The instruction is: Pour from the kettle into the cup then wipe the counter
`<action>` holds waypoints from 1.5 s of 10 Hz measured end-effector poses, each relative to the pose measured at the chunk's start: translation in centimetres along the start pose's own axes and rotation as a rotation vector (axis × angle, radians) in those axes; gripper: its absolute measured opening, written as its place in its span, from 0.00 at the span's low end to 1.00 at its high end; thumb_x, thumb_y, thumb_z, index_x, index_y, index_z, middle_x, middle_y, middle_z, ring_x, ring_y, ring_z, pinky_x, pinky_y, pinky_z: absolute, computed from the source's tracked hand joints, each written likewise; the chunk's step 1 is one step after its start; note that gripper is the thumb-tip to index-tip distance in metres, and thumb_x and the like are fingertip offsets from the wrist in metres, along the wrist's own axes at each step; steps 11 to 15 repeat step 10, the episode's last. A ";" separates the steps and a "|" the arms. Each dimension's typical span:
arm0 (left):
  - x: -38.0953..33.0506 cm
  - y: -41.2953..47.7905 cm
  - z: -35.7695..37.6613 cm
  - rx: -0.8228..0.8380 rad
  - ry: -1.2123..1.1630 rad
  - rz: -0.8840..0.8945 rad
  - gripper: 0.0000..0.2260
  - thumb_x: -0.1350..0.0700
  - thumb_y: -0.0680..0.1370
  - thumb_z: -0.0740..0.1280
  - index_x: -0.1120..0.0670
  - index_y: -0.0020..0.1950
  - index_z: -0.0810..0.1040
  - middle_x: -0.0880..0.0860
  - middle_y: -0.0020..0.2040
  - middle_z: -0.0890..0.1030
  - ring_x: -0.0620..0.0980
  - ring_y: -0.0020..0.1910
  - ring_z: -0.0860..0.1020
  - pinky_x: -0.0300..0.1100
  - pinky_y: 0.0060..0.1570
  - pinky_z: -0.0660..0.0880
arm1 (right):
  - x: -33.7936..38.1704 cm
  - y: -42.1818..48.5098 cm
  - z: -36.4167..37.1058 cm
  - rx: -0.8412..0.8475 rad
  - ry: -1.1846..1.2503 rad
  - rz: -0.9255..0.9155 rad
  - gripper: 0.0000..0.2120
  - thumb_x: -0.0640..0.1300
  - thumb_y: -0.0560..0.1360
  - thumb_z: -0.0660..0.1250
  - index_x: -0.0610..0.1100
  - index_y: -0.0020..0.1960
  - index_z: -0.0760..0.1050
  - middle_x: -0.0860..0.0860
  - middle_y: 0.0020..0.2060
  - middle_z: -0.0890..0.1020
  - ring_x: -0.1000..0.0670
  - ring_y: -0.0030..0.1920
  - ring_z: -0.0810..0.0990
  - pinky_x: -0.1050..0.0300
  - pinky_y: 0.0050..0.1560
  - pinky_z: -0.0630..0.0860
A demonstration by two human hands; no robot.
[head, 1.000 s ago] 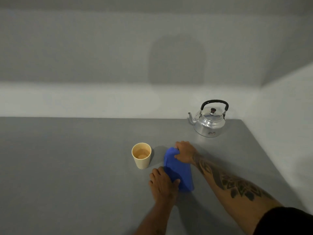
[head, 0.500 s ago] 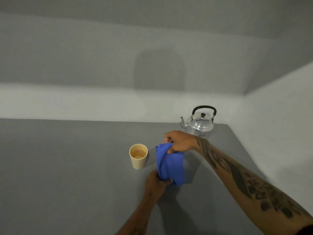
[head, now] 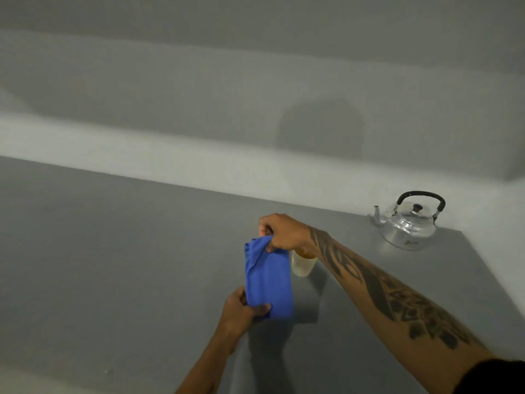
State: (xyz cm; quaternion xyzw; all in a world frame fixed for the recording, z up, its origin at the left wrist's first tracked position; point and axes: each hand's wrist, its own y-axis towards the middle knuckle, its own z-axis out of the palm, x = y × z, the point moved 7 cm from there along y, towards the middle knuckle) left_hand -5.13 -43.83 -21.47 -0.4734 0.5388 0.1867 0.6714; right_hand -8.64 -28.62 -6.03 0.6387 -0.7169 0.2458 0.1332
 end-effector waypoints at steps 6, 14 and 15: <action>3.8 0.2 -7.8 -0.136 0.558 -0.090 0.25 0.50 0.57 0.73 0.54 0.50 0.69 0.57 0.48 0.83 0.58 0.46 0.83 0.51 0.45 0.81 | -3.3 6.8 12.0 -0.099 0.001 0.237 0.08 0.38 0.69 0.63 0.50 0.44 0.72 0.43 0.51 0.81 0.41 0.52 0.79 0.54 0.48 0.74; -5.4 -0.2 -6.7 -0.202 1.067 0.108 0.25 0.47 0.73 0.67 0.58 0.64 0.65 0.58 0.65 0.71 0.59 0.65 0.73 0.50 0.60 0.72 | -1.5 3.8 5.5 -0.263 -0.067 0.171 0.13 0.45 0.75 0.61 0.45 0.59 0.72 0.45 0.59 0.77 0.42 0.59 0.75 0.51 0.58 0.72; -5.4 -0.2 -6.7 -0.202 1.067 0.108 0.25 0.47 0.73 0.67 0.58 0.64 0.65 0.58 0.65 0.71 0.59 0.65 0.73 0.50 0.60 0.72 | -1.5 3.8 5.5 -0.263 -0.067 0.171 0.13 0.45 0.75 0.61 0.45 0.59 0.72 0.45 0.59 0.77 0.42 0.59 0.75 0.51 0.58 0.72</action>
